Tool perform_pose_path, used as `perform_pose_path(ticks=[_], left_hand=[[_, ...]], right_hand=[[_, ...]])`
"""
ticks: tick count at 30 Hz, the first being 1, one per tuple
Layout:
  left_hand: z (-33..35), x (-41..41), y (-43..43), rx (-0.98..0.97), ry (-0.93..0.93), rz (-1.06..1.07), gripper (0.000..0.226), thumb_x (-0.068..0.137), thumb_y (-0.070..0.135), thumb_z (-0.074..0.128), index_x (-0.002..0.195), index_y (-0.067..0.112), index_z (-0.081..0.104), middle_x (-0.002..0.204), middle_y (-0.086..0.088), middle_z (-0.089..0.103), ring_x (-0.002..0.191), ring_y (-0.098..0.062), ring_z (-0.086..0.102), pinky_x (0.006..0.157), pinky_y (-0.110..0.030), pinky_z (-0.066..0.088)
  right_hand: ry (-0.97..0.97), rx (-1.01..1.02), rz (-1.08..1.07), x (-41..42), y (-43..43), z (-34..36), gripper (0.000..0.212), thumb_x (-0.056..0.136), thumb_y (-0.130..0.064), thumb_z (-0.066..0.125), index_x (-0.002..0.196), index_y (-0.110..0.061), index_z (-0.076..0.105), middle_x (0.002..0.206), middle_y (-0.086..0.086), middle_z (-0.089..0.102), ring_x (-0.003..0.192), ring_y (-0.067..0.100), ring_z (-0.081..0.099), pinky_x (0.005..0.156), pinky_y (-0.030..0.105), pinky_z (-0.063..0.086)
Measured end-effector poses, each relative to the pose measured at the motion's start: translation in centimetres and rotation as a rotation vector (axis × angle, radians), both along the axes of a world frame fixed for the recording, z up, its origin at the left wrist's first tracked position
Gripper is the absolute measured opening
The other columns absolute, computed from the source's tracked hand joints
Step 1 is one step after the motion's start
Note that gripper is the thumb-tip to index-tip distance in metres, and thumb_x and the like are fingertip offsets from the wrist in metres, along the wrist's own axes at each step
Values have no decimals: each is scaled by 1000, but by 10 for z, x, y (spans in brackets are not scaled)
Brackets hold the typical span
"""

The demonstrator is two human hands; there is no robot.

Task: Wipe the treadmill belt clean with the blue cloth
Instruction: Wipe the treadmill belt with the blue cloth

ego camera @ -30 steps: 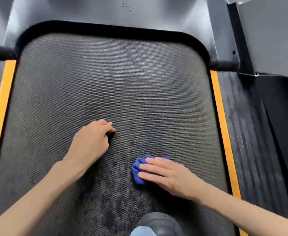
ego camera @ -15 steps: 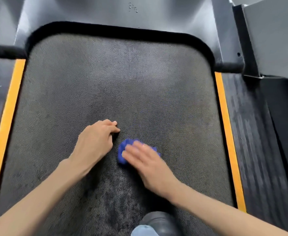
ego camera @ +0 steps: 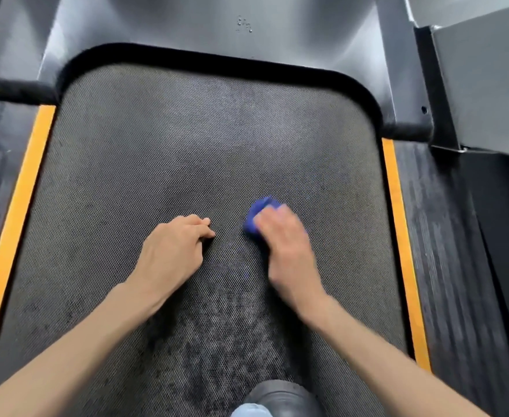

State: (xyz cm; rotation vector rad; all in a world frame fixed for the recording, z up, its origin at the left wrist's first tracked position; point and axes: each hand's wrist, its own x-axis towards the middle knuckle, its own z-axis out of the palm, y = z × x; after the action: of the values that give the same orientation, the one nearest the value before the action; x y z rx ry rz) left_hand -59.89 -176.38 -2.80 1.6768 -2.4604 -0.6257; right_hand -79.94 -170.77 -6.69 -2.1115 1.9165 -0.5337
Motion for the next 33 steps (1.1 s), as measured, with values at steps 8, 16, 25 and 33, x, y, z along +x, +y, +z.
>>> perform_pose_path(ticks=[8, 16, 25, 33], left_hand=[[1, 0, 1, -7, 6, -44, 45, 72, 20, 32, 87, 18, 74, 105, 2, 70, 89, -25, 66, 72, -40, 56], [1, -7, -1, -64, -21, -42, 43, 74, 24, 28, 77, 17, 71, 86, 3, 68, 75, -26, 64, 63, -41, 55], [4, -15, -4, -182, -144, -144, 22, 70, 17, 39, 71, 14, 60, 69, -3, 56, 62, -28, 57, 56, -38, 48], [26, -48, -23, -148, -213, -301, 21, 68, 3, 62, 89, 5, 63, 82, -14, 63, 71, -35, 62, 59, -42, 48]], right_hand=[[116, 13, 362, -54, -6, -1, 56, 77, -9, 40, 132, -8, 50, 141, 10, 45, 135, 29, 33, 115, 40, 21], [31, -70, -454, -98, -61, 5, 51, 76, -8, 33, 121, 3, 57, 128, 22, 54, 126, 41, 42, 112, 47, 24], [220, 47, 776, -84, 44, 4, 42, 95, -16, 42, 137, -22, 42, 145, -2, 42, 138, 17, 29, 115, 33, 21], [126, 47, -299, -165, -39, 4, 40, 88, -3, 43, 126, -1, 56, 133, 21, 51, 126, 38, 44, 109, 32, 25]])
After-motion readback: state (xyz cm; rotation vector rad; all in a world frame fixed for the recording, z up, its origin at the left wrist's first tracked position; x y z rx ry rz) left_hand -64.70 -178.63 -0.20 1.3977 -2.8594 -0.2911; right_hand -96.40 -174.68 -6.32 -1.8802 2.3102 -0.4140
